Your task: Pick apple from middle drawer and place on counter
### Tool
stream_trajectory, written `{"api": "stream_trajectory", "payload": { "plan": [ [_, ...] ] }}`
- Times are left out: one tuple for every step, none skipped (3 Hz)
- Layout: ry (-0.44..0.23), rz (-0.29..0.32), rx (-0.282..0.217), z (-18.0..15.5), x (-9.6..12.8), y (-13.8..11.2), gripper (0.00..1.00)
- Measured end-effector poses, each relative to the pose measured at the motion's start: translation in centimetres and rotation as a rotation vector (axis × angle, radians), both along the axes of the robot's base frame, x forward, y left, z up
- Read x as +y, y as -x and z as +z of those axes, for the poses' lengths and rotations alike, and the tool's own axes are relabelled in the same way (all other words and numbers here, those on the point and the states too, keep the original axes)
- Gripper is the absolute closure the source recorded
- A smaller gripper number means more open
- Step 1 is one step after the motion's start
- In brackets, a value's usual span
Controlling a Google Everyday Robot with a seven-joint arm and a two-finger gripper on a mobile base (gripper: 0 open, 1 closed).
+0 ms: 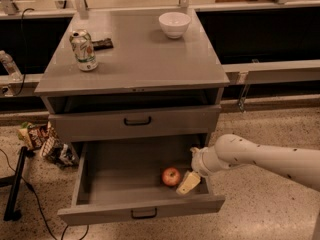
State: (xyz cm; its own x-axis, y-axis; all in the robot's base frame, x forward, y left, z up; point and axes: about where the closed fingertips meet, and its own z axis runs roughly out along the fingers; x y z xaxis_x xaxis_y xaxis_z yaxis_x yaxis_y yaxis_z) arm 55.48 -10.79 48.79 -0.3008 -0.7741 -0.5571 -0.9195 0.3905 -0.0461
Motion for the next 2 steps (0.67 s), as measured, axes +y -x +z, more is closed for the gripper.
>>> {"api": "stream_trajectory", "payload": {
  "plan": [
    [-0.007, -0.040, -0.015, -1.8, 0.6, -1.0, 0.00],
    [-0.011, -0.048, -0.046, -3.0, 1.3, -1.9, 0.00]
  ]
}}
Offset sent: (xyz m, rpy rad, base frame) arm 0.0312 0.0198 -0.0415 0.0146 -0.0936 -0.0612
